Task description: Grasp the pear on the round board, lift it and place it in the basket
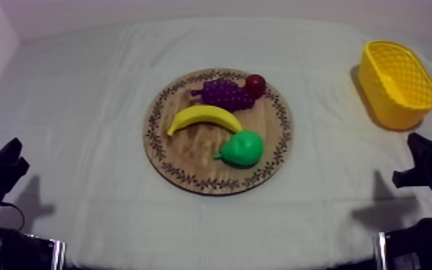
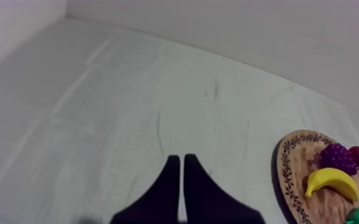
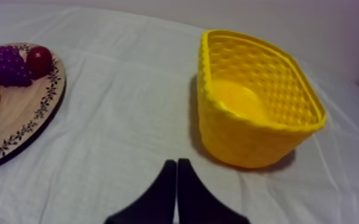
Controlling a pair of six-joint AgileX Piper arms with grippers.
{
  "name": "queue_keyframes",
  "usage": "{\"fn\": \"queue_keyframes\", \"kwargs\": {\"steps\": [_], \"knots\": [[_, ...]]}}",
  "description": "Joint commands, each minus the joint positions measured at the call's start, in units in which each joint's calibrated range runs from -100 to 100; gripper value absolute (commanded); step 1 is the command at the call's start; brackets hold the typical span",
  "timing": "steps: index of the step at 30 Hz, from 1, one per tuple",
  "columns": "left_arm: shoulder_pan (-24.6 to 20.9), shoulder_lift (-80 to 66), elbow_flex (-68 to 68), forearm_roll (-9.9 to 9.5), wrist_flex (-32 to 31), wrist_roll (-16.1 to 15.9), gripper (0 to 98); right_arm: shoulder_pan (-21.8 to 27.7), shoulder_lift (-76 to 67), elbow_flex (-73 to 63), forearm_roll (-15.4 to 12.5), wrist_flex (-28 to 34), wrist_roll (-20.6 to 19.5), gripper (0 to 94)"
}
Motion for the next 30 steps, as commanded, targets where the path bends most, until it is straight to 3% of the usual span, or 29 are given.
{"fn": "queue_keyframes", "kwargs": {"steps": [1,18,22,30], "knots": [[0.00,-0.02,-0.05,-0.01,0.01,-0.03,0.1,0.56,-0.56,0.08,0.53,2.36,0.80,1.5],[0.00,-0.02,-0.05,-0.01,0.01,-0.01,0.1,0.44,-0.56,0.08,0.56,2.54,0.28,0.6],[0.00,-0.02,-0.05,-0.01,0.01,-0.02,0.1,0.06,0.17,-0.87,1.79,2.01,-1.30,0.5],[0.00,-0.02,-0.05,-0.01,0.01,-0.03,0.1,-3.04,16.21,-18.95,3.09,3.98,-5.06,0.5]]}}
